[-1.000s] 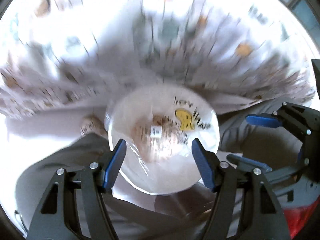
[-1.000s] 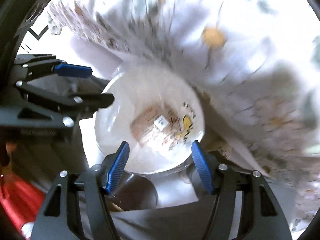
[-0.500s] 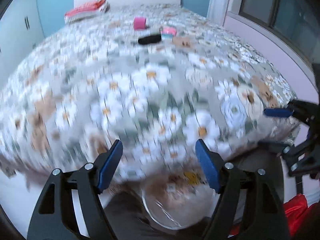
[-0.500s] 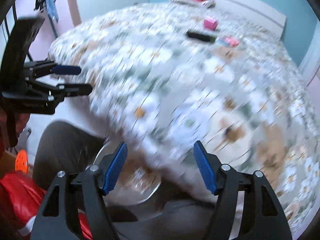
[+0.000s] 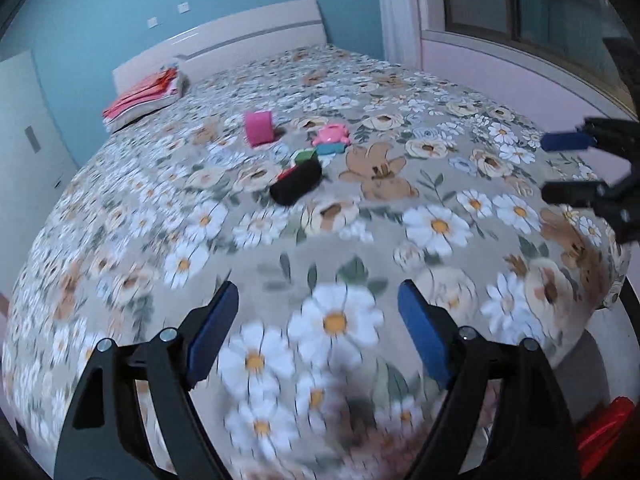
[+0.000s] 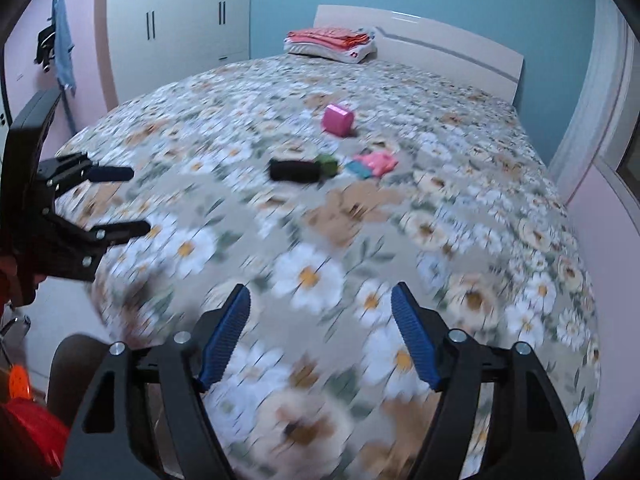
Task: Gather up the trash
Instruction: 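Move both open tools back toward the toys on the bed, then grasp the pink-and-teal teether with the right tool while the left tool grasps the black foam tube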
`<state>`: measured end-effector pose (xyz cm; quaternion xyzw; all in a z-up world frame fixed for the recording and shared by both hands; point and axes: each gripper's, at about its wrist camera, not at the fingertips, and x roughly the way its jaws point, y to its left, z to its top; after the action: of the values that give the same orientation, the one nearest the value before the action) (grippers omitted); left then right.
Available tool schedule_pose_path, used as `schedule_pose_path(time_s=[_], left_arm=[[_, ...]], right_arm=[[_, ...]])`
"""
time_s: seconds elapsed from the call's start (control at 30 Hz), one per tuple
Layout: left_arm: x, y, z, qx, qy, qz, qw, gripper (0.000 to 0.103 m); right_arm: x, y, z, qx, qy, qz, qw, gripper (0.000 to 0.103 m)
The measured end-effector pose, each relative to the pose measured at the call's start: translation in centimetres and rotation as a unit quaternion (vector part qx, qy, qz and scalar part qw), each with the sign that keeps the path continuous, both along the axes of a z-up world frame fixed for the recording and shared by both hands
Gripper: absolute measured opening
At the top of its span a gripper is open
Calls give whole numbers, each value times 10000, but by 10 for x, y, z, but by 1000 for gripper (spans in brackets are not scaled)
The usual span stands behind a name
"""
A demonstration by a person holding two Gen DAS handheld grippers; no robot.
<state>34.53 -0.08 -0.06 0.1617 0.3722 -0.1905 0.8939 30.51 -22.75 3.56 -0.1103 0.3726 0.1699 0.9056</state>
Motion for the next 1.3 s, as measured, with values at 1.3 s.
schedule_pose_path(time_s=[1.3], left_arm=[[238,-46,-100,-444,1447,-1660,9744,82]], right_arm=[[394,9,-112,1551,3150,-3308,8760,85]])
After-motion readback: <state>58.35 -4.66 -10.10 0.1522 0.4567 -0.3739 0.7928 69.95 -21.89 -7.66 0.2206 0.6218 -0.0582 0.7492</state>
